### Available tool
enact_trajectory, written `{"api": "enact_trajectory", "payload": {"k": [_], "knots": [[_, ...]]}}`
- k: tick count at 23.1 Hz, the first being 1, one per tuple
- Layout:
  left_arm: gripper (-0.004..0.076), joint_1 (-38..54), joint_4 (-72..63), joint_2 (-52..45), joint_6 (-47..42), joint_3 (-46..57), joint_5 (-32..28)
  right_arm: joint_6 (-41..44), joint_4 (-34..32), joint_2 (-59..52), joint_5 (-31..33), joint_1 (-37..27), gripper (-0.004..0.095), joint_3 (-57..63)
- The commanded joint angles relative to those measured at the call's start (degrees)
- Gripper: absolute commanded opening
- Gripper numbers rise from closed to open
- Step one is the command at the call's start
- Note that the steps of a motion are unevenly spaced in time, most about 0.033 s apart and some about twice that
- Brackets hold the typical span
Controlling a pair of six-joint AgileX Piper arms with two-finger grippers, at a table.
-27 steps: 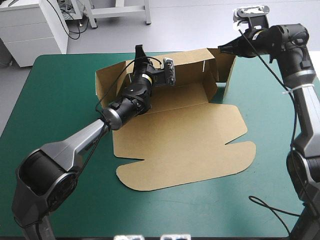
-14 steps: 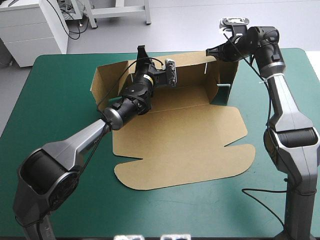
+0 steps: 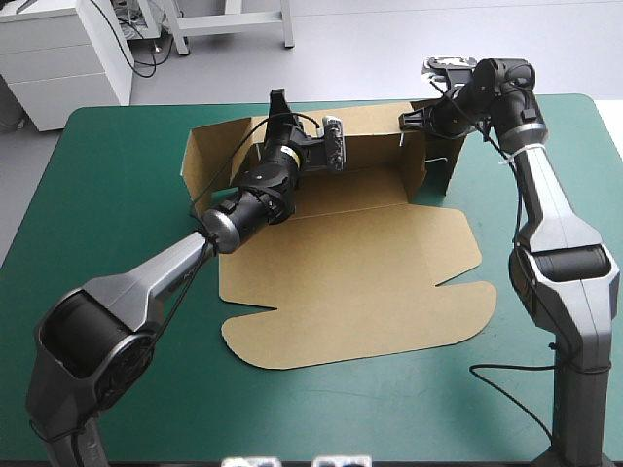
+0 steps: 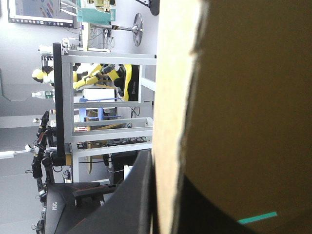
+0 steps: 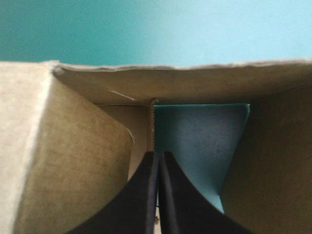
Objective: Fold the box
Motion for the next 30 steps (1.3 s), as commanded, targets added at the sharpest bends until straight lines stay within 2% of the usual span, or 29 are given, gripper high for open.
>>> {"api": "enact_trajectory", "payload": {"k": [1, 5, 9, 11, 13, 15, 17, 21, 25, 30], "knots": [[-0.0008, -0.2, 2.1, -3.3, -0.8, -2.1, -0.3, -1.1, 5.0, -4.4, 0.7, -0.3, -0.0001, -1.7], [-0.0008, -0.2, 2.0, -3.3, -0.8, -2.1, -0.3, -1.4, 6.2, -7.2, 0.7, 0.0, 0.0, 2.5], [-0.0008, -0.2, 1.9, -3.3, -0.8, -2.1, 0.5, -4.1, 2.5, -13.0, 0.7, 0.2, 0.0, 10.8], [-0.0008, -0.2, 1.9, -3.3, -0.8, -2.1, 1.7, -6.1, -1.3, -18.2, 0.7, 0.2, 0.0, 18.0], [-0.0008, -0.2, 1.9, -3.3, -0.8, -2.1, 2.7, -9.3, -1.7, -23.9, 0.6, 0.2, 0.0, 25.1], [-0.0008, -0.2, 1.9, -3.3, -0.8, -2.1, 2.7, -11.9, -1.4, -30.4, -1.7, 0.2, 0.0, 32.9], [-0.0008, -0.2, 1.9, -3.3, -0.8, -2.1, 2.7, -12.5, -1.3, -39.1, -8.2, 0.2, 0.0, 45.2], [-0.0008, -0.2, 1.9, -3.3, -0.8, -2.1, 2.7, -12.7, 0.1, -53.1, -11.7, 0.2, -0.0004, 61.9], [-0.0008, -0.2, 1.9, -3.3, -2.0, -2.1, 2.9, -12.5, 0.1, -66.0, -11.5, 0.2, -0.0004, 71.9], [-0.0008, -0.2, 1.9, -3.9, -5.3, -2.3, 3.3, -11.3, -0.5, -74.1, -11.5, 0.2, -0.0004, 74.4]]}}
